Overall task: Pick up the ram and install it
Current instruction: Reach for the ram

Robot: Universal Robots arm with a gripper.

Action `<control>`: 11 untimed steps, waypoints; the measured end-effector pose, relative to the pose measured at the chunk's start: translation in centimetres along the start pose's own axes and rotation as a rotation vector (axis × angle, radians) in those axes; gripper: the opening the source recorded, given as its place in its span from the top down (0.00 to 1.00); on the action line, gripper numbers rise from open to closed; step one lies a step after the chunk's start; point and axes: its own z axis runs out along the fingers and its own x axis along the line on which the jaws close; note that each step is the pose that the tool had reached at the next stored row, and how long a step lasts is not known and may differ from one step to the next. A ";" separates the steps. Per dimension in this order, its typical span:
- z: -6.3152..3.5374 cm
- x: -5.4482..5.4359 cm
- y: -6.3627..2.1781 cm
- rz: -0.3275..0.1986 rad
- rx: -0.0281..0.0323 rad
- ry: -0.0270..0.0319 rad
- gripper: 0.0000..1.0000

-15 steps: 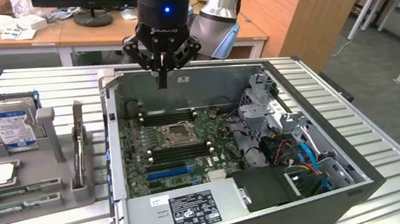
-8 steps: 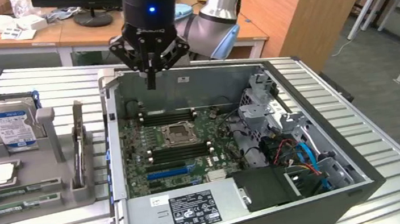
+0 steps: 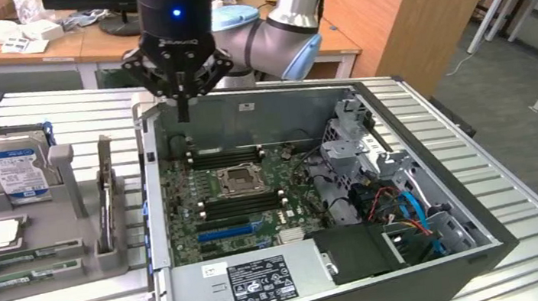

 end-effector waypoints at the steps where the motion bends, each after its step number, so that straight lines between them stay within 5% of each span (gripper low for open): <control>1: 0.00 0.4 -0.03 0.000 0.0000 0.0000 0.89; 11: 0.01 3.8 -0.29 0.000 0.0000 0.0000 0.89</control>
